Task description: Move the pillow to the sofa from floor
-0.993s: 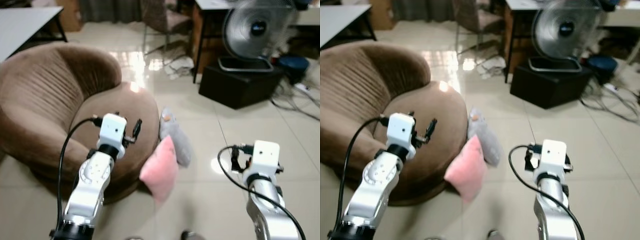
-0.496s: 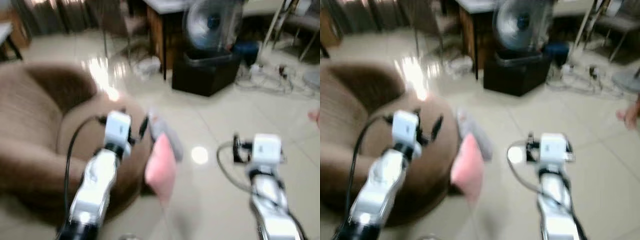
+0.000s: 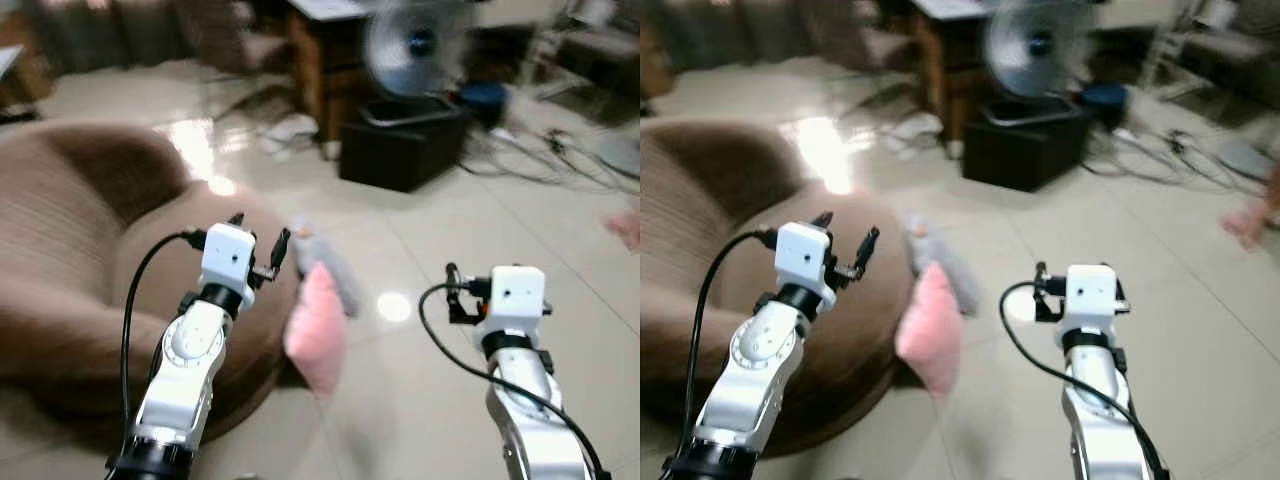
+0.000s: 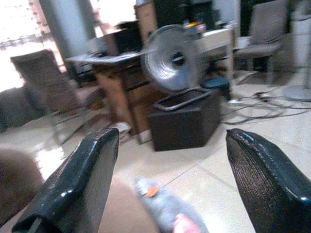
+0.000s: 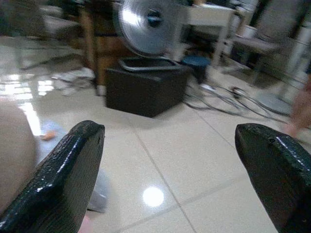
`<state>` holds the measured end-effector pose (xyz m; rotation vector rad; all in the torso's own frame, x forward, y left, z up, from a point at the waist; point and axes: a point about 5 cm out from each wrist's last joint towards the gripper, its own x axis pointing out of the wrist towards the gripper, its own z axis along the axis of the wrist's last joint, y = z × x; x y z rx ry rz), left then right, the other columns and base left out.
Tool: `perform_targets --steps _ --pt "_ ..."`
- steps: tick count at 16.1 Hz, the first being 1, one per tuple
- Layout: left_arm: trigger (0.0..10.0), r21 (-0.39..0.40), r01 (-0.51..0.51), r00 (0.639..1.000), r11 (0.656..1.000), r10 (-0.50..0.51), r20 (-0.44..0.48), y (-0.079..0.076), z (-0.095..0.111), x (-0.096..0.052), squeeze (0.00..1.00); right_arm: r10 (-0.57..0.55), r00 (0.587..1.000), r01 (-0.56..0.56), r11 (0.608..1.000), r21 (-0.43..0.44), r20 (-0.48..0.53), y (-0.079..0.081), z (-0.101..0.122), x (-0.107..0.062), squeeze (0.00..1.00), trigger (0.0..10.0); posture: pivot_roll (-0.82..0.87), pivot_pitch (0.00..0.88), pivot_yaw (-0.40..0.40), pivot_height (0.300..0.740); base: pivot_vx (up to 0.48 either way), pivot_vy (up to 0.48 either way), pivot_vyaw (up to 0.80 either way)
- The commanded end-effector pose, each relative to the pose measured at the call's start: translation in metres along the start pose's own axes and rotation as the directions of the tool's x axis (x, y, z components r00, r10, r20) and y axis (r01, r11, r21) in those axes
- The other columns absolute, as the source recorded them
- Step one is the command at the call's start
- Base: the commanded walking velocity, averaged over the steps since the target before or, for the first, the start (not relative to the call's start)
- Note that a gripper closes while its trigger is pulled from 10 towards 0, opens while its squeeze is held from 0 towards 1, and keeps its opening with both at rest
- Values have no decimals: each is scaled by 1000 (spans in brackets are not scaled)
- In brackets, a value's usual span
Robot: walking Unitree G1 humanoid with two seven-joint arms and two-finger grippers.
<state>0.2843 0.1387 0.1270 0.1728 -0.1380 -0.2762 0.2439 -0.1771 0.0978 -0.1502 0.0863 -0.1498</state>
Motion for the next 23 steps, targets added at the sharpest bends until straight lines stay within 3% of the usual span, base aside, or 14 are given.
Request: perform_targets --steps 1,3,11,14,21,23 --pt "10000 1 17 1000 1000 -17 -1 1 -1 2 0 3 1000 -3 1000 3 -18 1 -3 1 0 10000 -36 37 35 740 244 0 -800" --pt "10000 3 11 1000 1000 -11 -4 1 -1 2 0 -10 1000 11 1000 15 -24 -1 -4 2 0 10000 -37 34 36 740 322 -259 -800" --pt "10000 15 -6 1000 1000 6 -9 5 -2 4 0 12 999 -12 1000 -6 -30 1 -6 3 0 10000 -36 28 39 740 335 -223 0" --pt "10000 26 -19 1000 999 20 -19 7 -4 4 0 42 999 -43 998 -53 -27 2 -6 4 0 10000 -36 27 40 740 331 0 0" --pt "10000 47 -58 998 997 60 -36 14 -7 5 0 93 995 -95 994 -60 -38 9 -8 5 0 10000 -34 26 39 740 328 0 773" --pt "10000 36 -87 995 996 88 -44 20 -8 4 0 106 994 -107 994 -34 -37 11 -8 4 0 10000 -34 26 38 740 371 0 0"
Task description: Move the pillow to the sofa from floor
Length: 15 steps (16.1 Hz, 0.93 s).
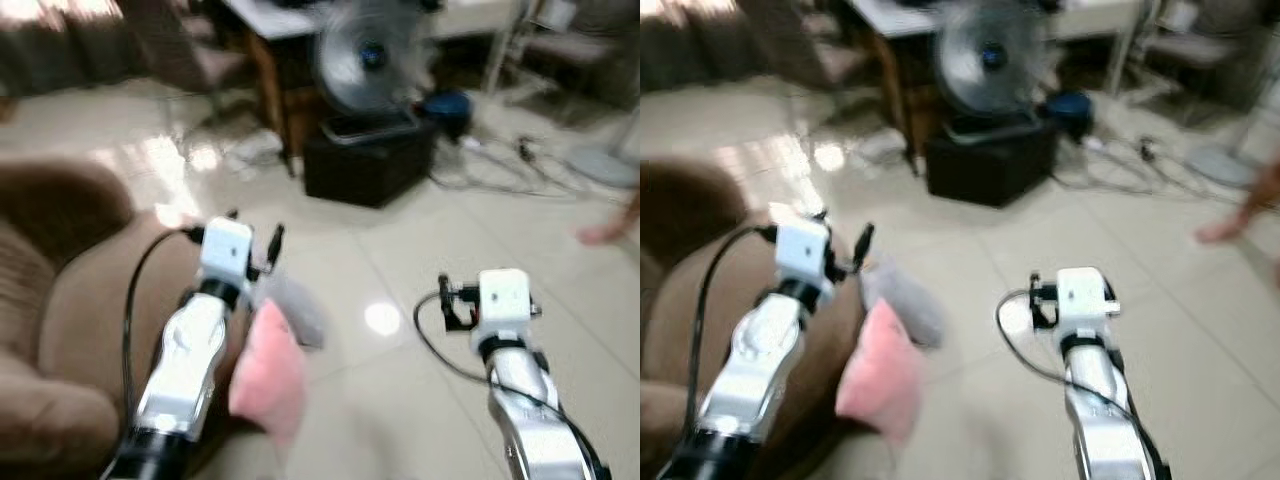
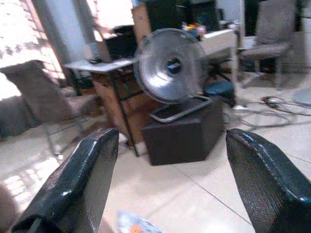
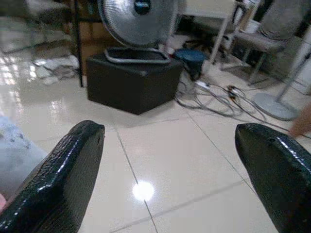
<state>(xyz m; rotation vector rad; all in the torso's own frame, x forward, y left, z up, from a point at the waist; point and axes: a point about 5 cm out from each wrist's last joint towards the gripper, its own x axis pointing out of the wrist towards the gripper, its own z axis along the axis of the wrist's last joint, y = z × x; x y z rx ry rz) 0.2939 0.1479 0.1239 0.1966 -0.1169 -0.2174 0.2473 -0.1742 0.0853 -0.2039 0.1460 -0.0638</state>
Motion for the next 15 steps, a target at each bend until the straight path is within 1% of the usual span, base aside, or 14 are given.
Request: perform_targets --steps 1,5,10,12,13,14,15 --pt "10000 13 -36 999 999 36 -18 10 -3 -1 0 27 999 -28 999 18 17 6 5 0 0 10000 -34 26 38 740 382 0 0" --pt "10000 5 -47 999 999 47 -20 10 -3 -1 0 45 999 -46 999 24 26 8 5 0 0 10000 -34 25 36 740 389 0 0" --pt "10000 0 -43 999 999 43 -22 9 -3 -1 0 46 999 -46 999 25 11 8 2 -2 0 10000 -38 17 37 740 391 0 0" --pt "10000 5 -39 999 999 40 -30 8 -4 -2 0 62 998 -63 997 39 19 9 4 -2 0 10000 -39 11 38 740 343 0 0" --pt "10000 -1 -29 999 1000 29 -43 6 -6 -3 0 72 997 -73 997 37 20 10 3 -3 0 10000 -38 10 37 740 0 0 0" --pt "10000 5 -4 997 1000 4 -77 3 -12 -5 0 78 997 -78 996 34 17 11 2 -3 0 10000 -38 10 37 740 0 0 0" --pt "10000 7 30 997 1000 -30 -70 0 -13 -8 0 86 996 -86 996 36 11 12 1 -4 0 10000 -38 7 35 735 0 0 0"
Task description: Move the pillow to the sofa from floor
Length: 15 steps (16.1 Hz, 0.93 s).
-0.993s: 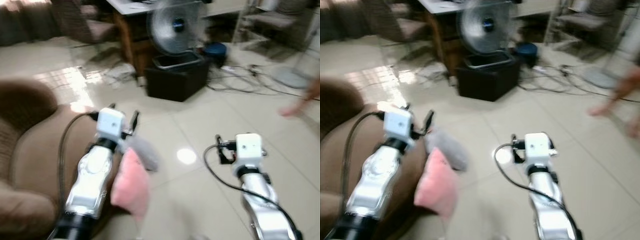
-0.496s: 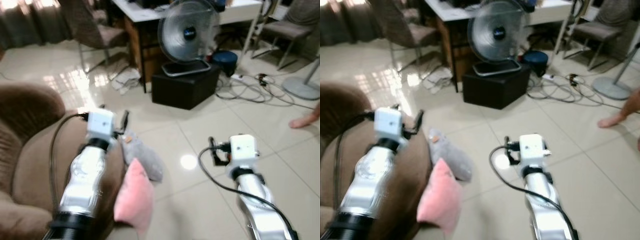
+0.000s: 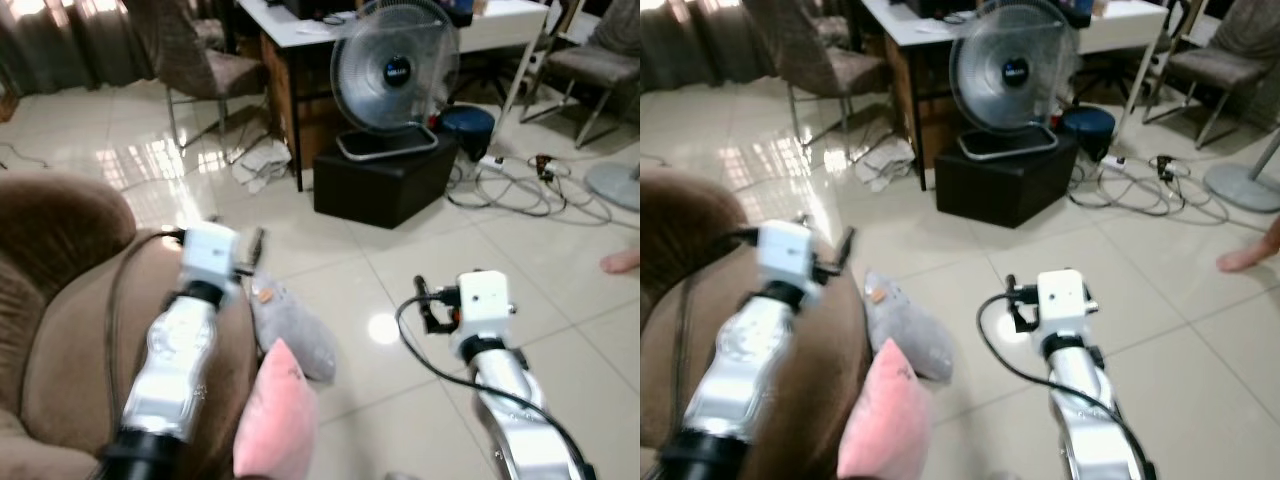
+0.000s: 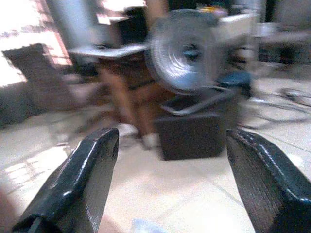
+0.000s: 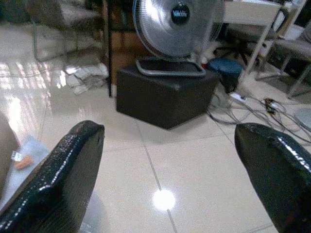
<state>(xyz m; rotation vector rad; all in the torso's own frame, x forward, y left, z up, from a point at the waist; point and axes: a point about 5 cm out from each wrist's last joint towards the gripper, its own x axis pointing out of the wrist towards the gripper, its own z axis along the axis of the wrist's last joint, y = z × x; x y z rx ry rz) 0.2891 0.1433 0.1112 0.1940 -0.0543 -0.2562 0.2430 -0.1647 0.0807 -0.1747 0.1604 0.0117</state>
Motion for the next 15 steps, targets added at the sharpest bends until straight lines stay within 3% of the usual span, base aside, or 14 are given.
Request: perform_targets --steps 1,9,15 --pt "10000 22 6 1000 1000 -6 1 7 -2 -6 0 11 1000 -12 1000 16 21 3 4 0 0 10000 -37 5 35 720 0 0 0" --pt "10000 43 108 994 993 -108 -8 0 -5 -7 0 3 1000 -3 1000 17 14 3 1 -2 0 10000 -36 3 41 640 0 0 0" --pt "10000 25 121 992 992 -120 -25 -3 -8 -5 0 -12 1000 12 1000 12 3 2 -1 -3 0 10000 -42 17 46 612 0 0 0"
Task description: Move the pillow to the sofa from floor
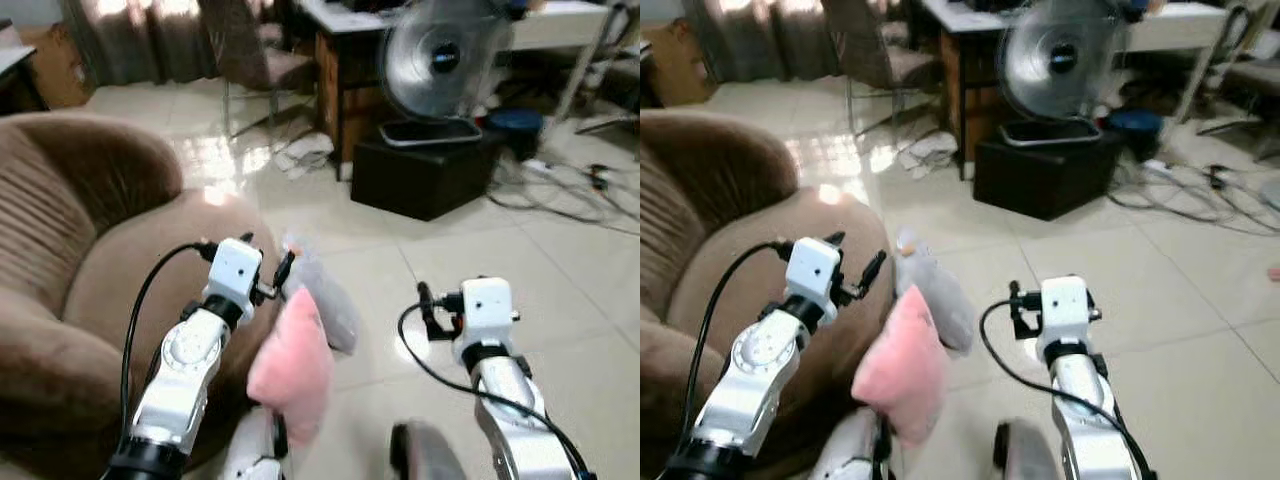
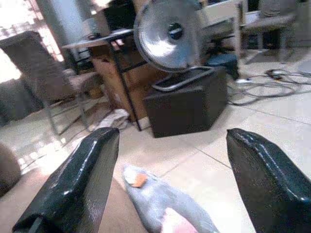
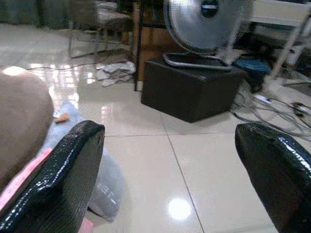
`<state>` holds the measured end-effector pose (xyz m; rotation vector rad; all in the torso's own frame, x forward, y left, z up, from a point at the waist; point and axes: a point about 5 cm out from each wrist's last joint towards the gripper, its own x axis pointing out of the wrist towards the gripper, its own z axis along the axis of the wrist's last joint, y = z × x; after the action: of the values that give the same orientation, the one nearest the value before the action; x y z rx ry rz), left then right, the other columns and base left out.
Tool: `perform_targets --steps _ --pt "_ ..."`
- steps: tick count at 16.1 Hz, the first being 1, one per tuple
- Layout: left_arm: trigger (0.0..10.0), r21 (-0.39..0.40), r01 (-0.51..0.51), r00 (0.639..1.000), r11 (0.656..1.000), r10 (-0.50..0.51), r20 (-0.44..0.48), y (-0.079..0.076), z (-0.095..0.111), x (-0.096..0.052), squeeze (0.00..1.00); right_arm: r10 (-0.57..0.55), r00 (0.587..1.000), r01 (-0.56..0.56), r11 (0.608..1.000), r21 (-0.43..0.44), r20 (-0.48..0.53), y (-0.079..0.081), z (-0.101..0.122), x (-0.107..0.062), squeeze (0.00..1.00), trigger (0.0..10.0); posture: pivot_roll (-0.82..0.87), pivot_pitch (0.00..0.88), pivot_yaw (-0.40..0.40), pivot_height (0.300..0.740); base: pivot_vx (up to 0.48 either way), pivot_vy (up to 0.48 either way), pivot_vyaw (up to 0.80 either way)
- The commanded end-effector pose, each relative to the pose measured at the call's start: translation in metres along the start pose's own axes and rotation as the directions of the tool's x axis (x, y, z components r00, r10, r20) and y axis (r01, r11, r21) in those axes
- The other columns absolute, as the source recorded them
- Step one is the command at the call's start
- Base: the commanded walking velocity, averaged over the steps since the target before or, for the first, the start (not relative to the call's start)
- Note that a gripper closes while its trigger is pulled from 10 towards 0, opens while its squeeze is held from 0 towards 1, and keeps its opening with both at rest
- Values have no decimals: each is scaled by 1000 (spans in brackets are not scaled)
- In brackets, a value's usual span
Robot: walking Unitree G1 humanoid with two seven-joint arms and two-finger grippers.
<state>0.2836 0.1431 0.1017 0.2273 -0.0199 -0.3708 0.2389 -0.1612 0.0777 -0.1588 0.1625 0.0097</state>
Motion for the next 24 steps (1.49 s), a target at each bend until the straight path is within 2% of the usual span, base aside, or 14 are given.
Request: perform_targets --steps 1,8,12,18,21,24 --pt "10000 3 4 1000 1000 -4 3 0 1 1 0 -14 1000 13 1000 -11 0 -3 1 1 0 10000 -42 18 46 612 0 0 0" --pt "10000 13 5 1000 1000 -5 1 1 2 7 0 -20 1000 20 1000 4 -13 -2 -1 2 0 10000 -39 30 47 612 243 0 0" --pt "10000 15 14 1000 1000 -14 -5 0 0 8 0 -21 1000 21 1000 6 -16 -2 -1 3 0 10000 -41 30 48 612 338 0 -509" --pt "10000 19 9 1000 1000 -9 -8 2 -2 10 0 -6 1000 6 1000 -5 -15 -1 -1 4 0 10000 -38 31 45 612 341 0 0" --pt "10000 22 21 1000 1000 -21 -9 0 -2 10 0 -3 1000 3 1000 2 -25 -1 -4 3 0 10000 -37 32 47 612 314 0 -660" --pt "10000 24 23 1000 999 -23 -9 1 -3 9 0 -6 1000 6 1000 -5 -27 -2 -5 3 0 10000 -35 33 50 612 300 0 0"
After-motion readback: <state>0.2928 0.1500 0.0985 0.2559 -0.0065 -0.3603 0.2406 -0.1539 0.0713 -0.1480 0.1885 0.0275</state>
